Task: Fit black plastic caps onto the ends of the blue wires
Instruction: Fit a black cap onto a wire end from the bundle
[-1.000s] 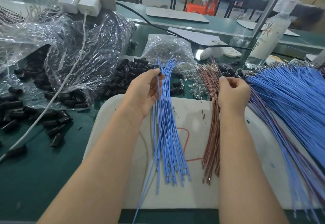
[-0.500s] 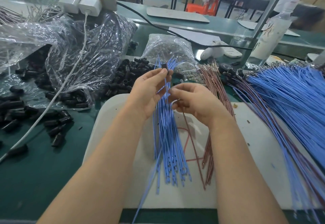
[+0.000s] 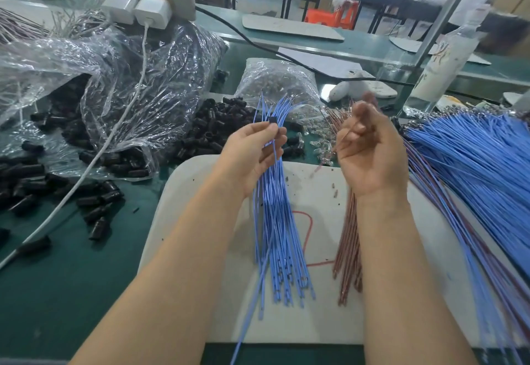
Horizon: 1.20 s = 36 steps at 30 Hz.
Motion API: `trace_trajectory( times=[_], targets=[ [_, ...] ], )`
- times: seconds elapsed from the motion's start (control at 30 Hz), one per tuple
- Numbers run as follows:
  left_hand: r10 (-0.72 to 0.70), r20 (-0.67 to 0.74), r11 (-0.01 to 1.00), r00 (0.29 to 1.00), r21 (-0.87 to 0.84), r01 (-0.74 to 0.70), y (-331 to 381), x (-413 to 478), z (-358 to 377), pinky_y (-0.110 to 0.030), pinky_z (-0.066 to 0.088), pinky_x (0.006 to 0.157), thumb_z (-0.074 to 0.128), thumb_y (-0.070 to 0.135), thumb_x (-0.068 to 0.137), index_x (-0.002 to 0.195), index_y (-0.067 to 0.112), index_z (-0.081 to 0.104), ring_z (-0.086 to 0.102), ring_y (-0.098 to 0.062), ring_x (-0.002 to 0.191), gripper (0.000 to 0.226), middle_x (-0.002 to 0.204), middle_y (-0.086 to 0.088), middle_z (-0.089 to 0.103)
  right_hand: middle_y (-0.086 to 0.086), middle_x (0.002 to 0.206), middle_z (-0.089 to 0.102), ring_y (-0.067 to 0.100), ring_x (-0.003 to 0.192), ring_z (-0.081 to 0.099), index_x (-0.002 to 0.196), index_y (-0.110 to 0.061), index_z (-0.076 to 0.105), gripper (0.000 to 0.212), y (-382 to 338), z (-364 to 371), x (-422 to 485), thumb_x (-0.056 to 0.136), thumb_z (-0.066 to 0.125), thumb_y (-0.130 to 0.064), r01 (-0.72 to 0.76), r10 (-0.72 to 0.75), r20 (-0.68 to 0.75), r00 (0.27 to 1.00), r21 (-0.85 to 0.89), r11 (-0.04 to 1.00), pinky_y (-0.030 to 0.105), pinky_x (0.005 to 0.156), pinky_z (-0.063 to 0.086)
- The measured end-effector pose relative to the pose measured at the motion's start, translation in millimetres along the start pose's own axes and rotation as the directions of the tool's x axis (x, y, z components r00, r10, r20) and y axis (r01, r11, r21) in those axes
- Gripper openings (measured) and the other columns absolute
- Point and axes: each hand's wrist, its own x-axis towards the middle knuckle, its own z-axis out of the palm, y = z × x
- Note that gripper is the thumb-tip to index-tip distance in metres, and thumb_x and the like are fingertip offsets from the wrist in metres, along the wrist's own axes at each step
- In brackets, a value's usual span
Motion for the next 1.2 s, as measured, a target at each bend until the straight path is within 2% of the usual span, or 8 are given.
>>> trace_trajectory(
  times=[0.13, 0.27, 0.5, 0.67, 0.83, 1.0, 1.13, 1.2],
  targets=[
    [-0.032, 0.092, 0.999, 0.995, 0.036, 0.028, -0.1, -2.2, 3.3, -0.024, 0.058, 0.069, 0.055, 0.010, 0.094, 0.093, 0.014, 0.054, 0.070, -0.011, 0.075, 0.004, 0.086, -0.003, 0.073, 0.000, 0.071, 0.066, 0.007, 0.055, 0.053, 0.092, -0.016, 0.057, 0.016, 5.0, -2.2, 3.8, 0.097, 0.048, -0.005, 0.182, -0.283, -0.322, 0.903, -0.311, 0.933, 0.017, 0.052, 0.043],
    [-0.119, 0.138, 0.988, 0.983, 0.114, 0.103, -0.5, -6.9, 5.7, -0.033, 0.058, 0.076, 0.054, 0.009, 0.094, 0.087, 0.012, 0.055, 0.071, -0.016, 0.080, 0.008, 0.086, -0.004, 0.073, 0.002, 0.076, 0.064, 0.008, 0.056, 0.052, 0.090, -0.017, 0.051, 0.015, 9.6, -1.1, 5.9, 0.098, 0.045, -0.006, 0.235, -0.453, -0.348, 0.821, -0.516, 0.823, 0.020, 0.054, 0.044],
    [-0.138, 0.156, 0.966, 0.978, 0.237, 0.098, -2.3, -8.9, 5.9, -0.032, 0.056, 0.086, 0.056, 0.010, 0.094, 0.088, 0.012, 0.059, 0.069, -0.018, 0.090, 0.007, 0.095, -0.007, 0.072, 0.006, 0.078, 0.063, 0.011, 0.059, 0.054, 0.090, -0.015, 0.050, 0.016, 9.7, -0.4, 5.4, 0.098, 0.044, -0.002, 0.254, -0.404, -0.377, 0.833, -0.388, 0.886, 0.021, 0.057, 0.047],
    [-0.089, 0.158, 0.963, 0.983, 0.265, 0.045, -4.0, -9.5, 8.0, -0.016, 0.055, 0.066, 0.055, 0.005, 0.093, 0.088, 0.007, 0.062, 0.067, -0.006, 0.071, 0.009, 0.083, -0.004, 0.071, 0.004, 0.080, 0.064, 0.009, 0.060, 0.056, 0.088, -0.015, 0.053, 0.014, 14.2, -0.8, 7.7, 0.095, 0.051, -0.003, 0.185, -0.351, -0.326, 0.878, -0.446, 0.876, 0.020, 0.058, 0.049],
    [-0.005, 0.101, 0.957, 0.995, 0.290, -0.025, -4.8, -9.4, 10.3, -0.018, 0.056, 0.069, 0.057, 0.005, 0.092, 0.087, 0.009, 0.061, 0.067, -0.005, 0.070, 0.008, 0.083, -0.004, 0.069, -0.001, 0.075, 0.065, 0.004, 0.060, 0.058, 0.080, -0.017, 0.060, 0.016, 33.6, -1.1, 8.8, 0.093, 0.057, -0.007, 0.038, -0.257, -0.142, 0.956, -0.808, 0.588, 0.017, 0.058, 0.049],
    [0.287, 0.028, 0.657, 0.958, 0.722, -0.218, -10.2, -6.3, 6.8, -0.025, 0.048, 0.077, 0.061, 0.018, 0.091, 0.092, 0.019, 0.059, 0.060, -0.012, 0.077, 0.003, 0.089, 0.002, 0.066, 0.000, 0.071, 0.064, 0.002, 0.057, 0.059, 0.082, -0.015, 0.060, 0.015, 26.9, -2.1, 8.1, 0.092, 0.058, -0.005, 0.203, -0.474, -0.081, 0.877, -0.831, 0.517, 0.017, 0.059, 0.050],
    [0.366, 0.119, 0.467, 0.923, 0.835, -0.292, -13.4, -7.7, 6.3, -0.006, 0.038, 0.061, 0.062, 0.021, 0.090, 0.089, 0.025, 0.058, 0.055, -0.003, 0.071, 0.006, 0.080, 0.013, 0.059, -0.001, 0.070, 0.064, 0.004, 0.058, 0.060, 0.081, -0.016, 0.060, 0.014, 23.1, 0.6, 5.0, 0.092, 0.059, -0.007, 0.266, -0.547, -0.080, 0.833, -0.810, 0.523, 0.019, 0.061, 0.051],
    [0.372, 0.157, 0.423, 0.915, 0.849, -0.317, -14.7, -8.5, 6.8, -0.009, 0.039, 0.061, 0.063, 0.020, 0.089, 0.091, 0.025, 0.059, 0.056, -0.008, 0.074, 0.006, 0.079, 0.012, 0.059, 0.000, 0.072, 0.065, 0.006, 0.061, 0.061, 0.083, -0.014, 0.060, 0.011, 24.3, 2.2, 4.1, 0.092, 0.059, -0.008, 0.277, -0.556, -0.066, 0.828, -0.815, 0.509, 0.021, 0.064, 0.053]
  ],
)
